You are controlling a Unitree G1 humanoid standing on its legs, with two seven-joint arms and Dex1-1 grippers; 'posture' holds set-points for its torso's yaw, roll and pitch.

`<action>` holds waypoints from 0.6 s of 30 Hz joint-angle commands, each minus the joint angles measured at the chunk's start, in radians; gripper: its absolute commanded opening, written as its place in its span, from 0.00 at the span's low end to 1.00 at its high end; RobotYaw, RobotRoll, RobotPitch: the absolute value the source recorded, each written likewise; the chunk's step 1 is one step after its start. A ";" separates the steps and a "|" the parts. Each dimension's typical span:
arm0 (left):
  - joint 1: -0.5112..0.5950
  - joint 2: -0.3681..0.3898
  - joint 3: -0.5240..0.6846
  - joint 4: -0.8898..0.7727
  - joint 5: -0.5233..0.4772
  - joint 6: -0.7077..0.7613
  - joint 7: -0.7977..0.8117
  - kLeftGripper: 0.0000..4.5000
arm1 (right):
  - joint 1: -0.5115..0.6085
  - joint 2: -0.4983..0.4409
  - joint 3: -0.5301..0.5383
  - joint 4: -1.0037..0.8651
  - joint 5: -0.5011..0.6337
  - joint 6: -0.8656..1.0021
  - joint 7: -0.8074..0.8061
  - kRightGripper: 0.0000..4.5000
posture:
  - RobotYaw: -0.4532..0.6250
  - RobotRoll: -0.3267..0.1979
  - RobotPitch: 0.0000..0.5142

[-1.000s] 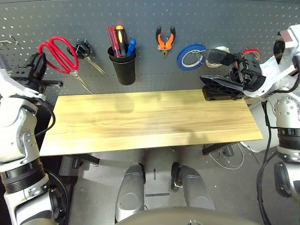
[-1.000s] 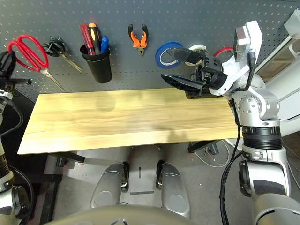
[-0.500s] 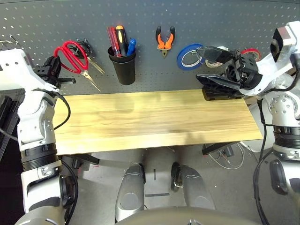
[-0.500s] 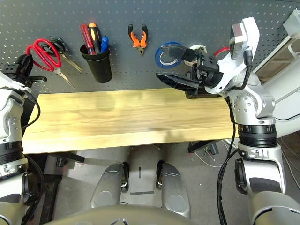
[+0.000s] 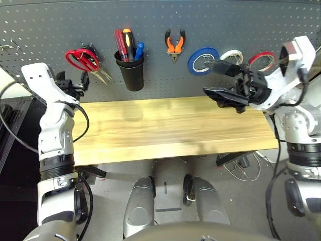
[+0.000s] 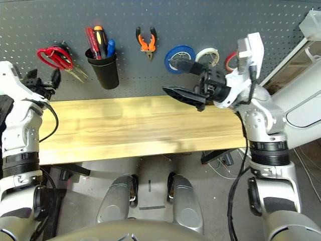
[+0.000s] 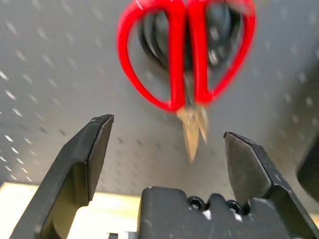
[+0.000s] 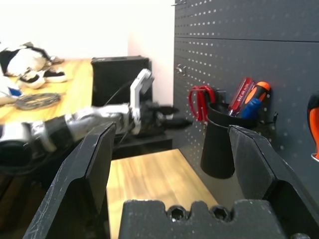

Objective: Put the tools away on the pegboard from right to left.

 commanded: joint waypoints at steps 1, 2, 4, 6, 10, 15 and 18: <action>0.016 -0.027 0.008 0.027 -0.006 -0.026 0.016 0.99 | 0.028 0.008 0.013 0.045 -0.054 -0.064 0.003 1.00 | 0.45 0.62 0.20; 0.026 -0.030 -0.002 0.033 0.004 -0.037 0.011 0.99 | 0.032 0.018 0.010 0.065 -0.068 -0.087 -0.006 1.00 | 0.45 0.62 0.20; 0.042 -0.039 -0.015 0.037 0.009 -0.046 0.005 0.99 | 0.040 0.036 0.004 0.096 -0.089 -0.117 -0.023 1.00 | 0.44 0.62 0.20; 0.055 -0.042 -0.025 0.055 0.022 -0.067 0.005 0.99 | 0.045 0.049 -0.002 0.129 -0.121 -0.146 -0.064 1.00 | 0.44 0.62 0.20; 0.077 -0.049 -0.053 0.101 0.033 -0.164 -0.044 0.99 | 0.056 0.071 -0.001 0.188 -0.191 -0.246 -0.114 1.00 | 0.43 0.62 0.20; 0.108 -0.060 -0.043 0.213 0.047 -0.255 -0.032 0.99 | 0.076 0.116 -0.011 0.275 -0.264 -0.250 -0.291 1.00 | 0.41 0.62 0.20; 0.121 -0.073 -0.040 0.233 0.032 -0.323 -0.051 0.99 | 0.093 0.136 -0.024 0.316 -0.284 -0.274 -0.354 1.00 | 0.41 0.62 0.21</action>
